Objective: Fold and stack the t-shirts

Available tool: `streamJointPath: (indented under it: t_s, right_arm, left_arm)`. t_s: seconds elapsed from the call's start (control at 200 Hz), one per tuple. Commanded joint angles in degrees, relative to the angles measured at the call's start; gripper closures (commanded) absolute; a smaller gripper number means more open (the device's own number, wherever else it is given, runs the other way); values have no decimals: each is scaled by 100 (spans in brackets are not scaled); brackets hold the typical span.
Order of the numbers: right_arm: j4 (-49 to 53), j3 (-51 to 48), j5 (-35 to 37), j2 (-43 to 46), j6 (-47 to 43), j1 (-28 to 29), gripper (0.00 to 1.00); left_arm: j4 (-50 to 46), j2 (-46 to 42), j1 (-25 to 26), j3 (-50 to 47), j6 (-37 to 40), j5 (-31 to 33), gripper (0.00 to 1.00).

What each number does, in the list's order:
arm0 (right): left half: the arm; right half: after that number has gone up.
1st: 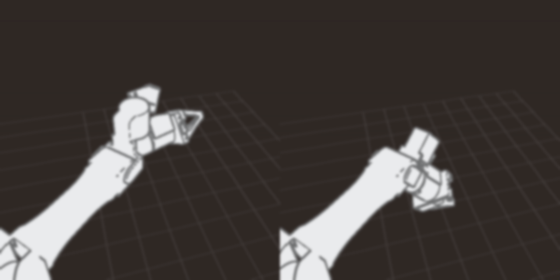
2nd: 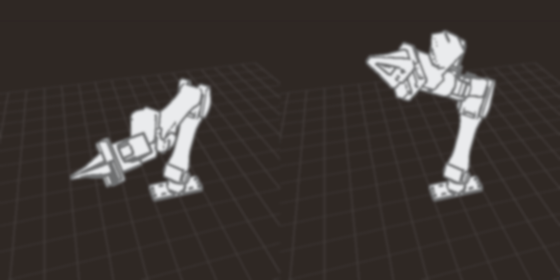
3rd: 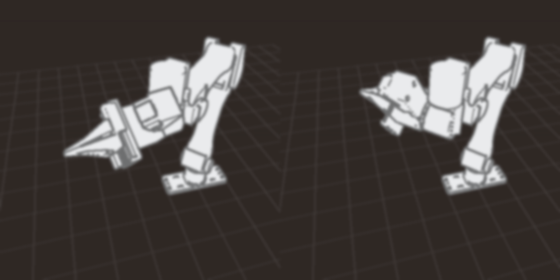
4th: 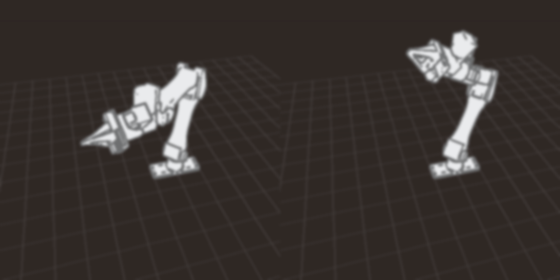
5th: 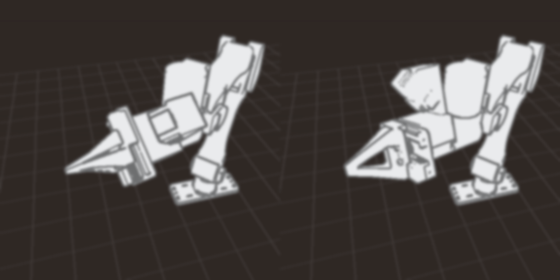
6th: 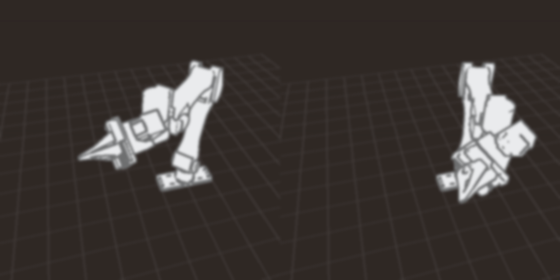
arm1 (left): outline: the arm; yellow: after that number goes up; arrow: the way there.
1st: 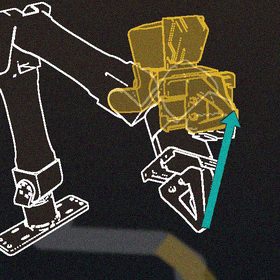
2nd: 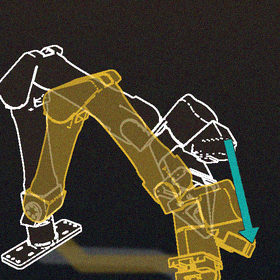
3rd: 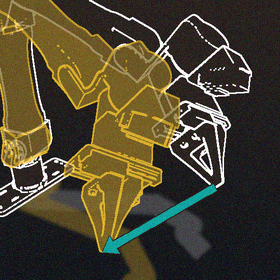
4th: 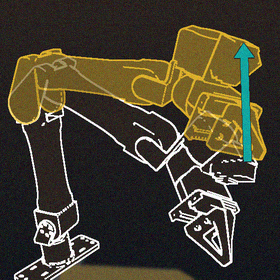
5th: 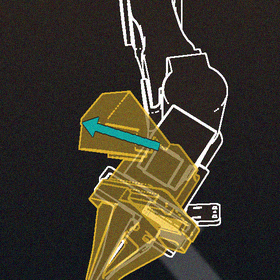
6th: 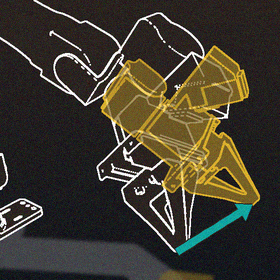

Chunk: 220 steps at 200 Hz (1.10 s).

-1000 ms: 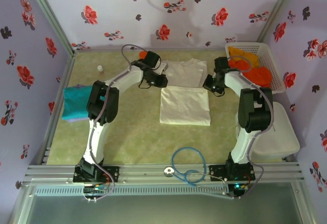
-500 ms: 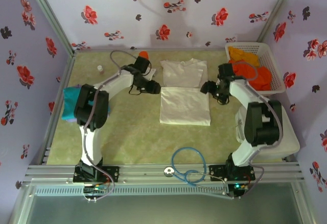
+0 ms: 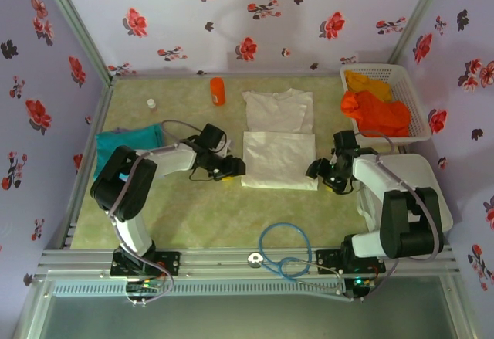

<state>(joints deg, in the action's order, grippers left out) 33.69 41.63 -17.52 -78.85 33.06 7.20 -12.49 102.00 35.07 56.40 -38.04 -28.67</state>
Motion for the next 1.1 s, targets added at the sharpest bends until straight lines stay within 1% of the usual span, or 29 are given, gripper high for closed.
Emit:
streamJointPath:
  t_s: [0.0, 0.14, 0.21, 0.405, 0.525, 0.695, 0.76, 0.855, 0.995, 1.095]
  right_arm:
    - [-393, -183, -251, 50, 241, 100, 32]
    - [-596, -234, -296, -63, 355, 165, 34]
    - [-700, -246, -287, -113, 409, 198, 34]
    - [-738, -207, -169, -272, 432, 297, 36]
    - [-610, -151, -25, -396, 318, 347, 38]
    - [-208, -107, 508, -303, 160, 421, 38]
    - [-125, -92, 606, -259, 127, 445, 37]
    - [-199, -115, 528, -296, 122, 476, 37]
    - [-433, -87, 248, -493, 199, 586, 40]
    - [-566, -93, 196, -502, 275, 654, 43]
  left_arm:
    - [631, 109, 174, -8, -483, -151, 46]
    - [743, 200, 237, -74, -626, -36, 46]
    - [652, 198, 237, -103, -656, 32, 45]
    - [-119, -7, 271, -123, -646, 272, 45]
    - [-580, 80, 386, 57, -571, 295, 45]
    - [-575, 254, 539, 195, -697, 281, 45]
    - [-505, 266, 586, 198, -793, 280, 45]
    - [-432, 313, 617, 191, -893, 261, 45]
    - [-359, 399, 624, 257, -948, 249, 50]
    - [-316, 430, 624, 348, -999, 248, 53]
